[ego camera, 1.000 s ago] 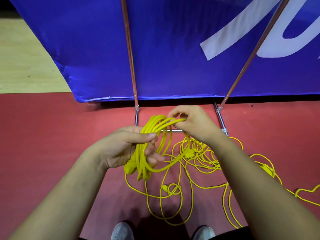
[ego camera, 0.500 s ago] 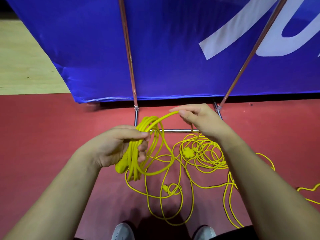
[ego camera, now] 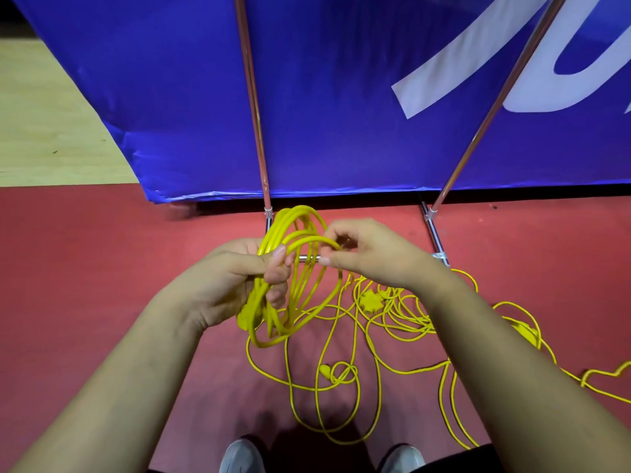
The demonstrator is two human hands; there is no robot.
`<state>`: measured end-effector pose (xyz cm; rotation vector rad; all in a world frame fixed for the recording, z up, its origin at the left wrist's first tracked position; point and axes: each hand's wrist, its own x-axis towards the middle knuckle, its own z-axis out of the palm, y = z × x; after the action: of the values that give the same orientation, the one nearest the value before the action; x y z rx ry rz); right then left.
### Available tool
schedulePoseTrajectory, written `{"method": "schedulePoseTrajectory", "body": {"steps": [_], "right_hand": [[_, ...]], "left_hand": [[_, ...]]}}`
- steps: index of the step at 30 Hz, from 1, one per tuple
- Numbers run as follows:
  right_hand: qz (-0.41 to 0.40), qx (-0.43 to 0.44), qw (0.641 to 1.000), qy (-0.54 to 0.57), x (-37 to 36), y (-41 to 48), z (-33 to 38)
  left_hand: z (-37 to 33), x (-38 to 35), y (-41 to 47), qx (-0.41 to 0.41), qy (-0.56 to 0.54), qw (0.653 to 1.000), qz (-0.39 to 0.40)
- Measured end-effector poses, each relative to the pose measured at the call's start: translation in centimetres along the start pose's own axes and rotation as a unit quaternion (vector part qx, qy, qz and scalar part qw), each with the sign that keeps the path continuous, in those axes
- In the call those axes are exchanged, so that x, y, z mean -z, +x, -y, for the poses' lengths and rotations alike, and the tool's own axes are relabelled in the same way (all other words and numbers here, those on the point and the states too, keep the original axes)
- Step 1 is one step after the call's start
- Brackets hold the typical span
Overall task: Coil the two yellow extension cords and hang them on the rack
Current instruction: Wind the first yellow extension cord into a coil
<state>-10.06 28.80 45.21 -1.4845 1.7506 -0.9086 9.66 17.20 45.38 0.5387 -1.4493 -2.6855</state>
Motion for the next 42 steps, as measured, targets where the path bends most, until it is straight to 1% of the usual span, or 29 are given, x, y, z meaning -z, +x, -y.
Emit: {"method": "schedulePoseTrajectory", "body": {"steps": [1, 3, 5, 7, 10, 14, 15, 17, 20, 22, 24, 26, 29, 31, 34, 37, 40, 42], "right_hand": [[0.009, -0.017, 1.0, -0.022, -0.2, -0.1, -0.7], [0.005, -0.031, 1.0, 0.003, -0.5, -0.1, -1.7], [-0.03, -0.041, 0.997, 0.05, -0.4, 0.1, -2.3], [-0.061, -0.037, 0.996, 0.059, -0.1, 0.3, -2.5], [-0.057, -0.025, 0.997, 0.045, -0.3, 0.5, -2.2], [-0.071, 0.001, 0.995, -0.072, -1.8, 1.1, -2.9], [-0.074, 0.003, 0.993, -0.087, -1.9, 1.1, -3.1], [-0.09, 0.007, 0.992, -0.086, -1.6, 1.2, -3.1], [-0.149, -0.017, 0.988, -0.043, -0.7, 1.0, -2.9], [-0.166, -0.028, 0.985, -0.039, -0.3, 0.8, -3.0], [-0.163, -0.032, 0.986, -0.03, -0.2, 0.7, -3.0], [-0.142, -0.035, 0.989, -0.004, 0.1, 0.7, -2.9], [-0.088, -0.033, 0.993, 0.071, 1.2, 0.4, -2.9], [-0.08, -0.018, 0.991, 0.11, 1.6, 0.0, -2.7], [-0.087, 0.008, 0.994, 0.069, 1.6, -0.3, -2.1], [-0.071, 0.017, 0.997, 0.027, 0.9, -0.1, -0.7], [-0.092, 0.05, 0.995, -0.006, 0.3, 0.2, 0.5], [-0.092, 0.05, 0.994, -0.01, 0.5, 0.3, 0.3]], "left_hand": [[-0.1, 0.0, 0.0, -0.001, 0.005, 1.0, 0.001], [-0.2, 0.0, 0.0, 0.002, 0.015, 1.0, -0.002], [-0.3, 0.0, -0.1, 0.013, 0.019, 1.0, -0.014], [-0.3, 0.0, -0.1, 0.031, 0.018, 0.999, 0.002], [-0.2, -0.2, -0.1, 0.048, -0.007, 0.998, 0.032], [-0.1, -0.4, -0.1, 0.049, -0.036, 0.997, 0.048], [-0.2, -0.3, -0.2, 0.05, -0.036, 0.997, 0.049], [-0.2, -0.2, -0.3, 0.057, -0.027, 0.997, 0.045], [-0.2, -0.3, -0.4, 0.084, 0.006, 0.996, 0.027], [0.1, -0.5, -0.3, 0.097, 0.029, 0.995, 0.009], [0.3, -0.4, -0.2, 0.1, 0.051, 0.994, -0.004], [0.3, -0.4, -0.1, 0.091, 0.06, 0.994, -0.011], [0.0, -0.2, -0.1, 0.057, 0.043, 0.997, -0.036], [-0.1, 0.2, -0.2, 0.045, 0.04, 0.997, -0.042], [-0.2, 0.3, -0.2, 0.06, 0.029, 0.997, -0.033], [-0.1, -0.1, -0.1, 0.067, 0.021, 0.997, -0.03], [0.0, 0.1, -0.1, 0.045, 0.021, 0.999, -0.002], [0.0, 0.2, -0.1, 0.019, 0.009, 1.0, 0.0]]}}
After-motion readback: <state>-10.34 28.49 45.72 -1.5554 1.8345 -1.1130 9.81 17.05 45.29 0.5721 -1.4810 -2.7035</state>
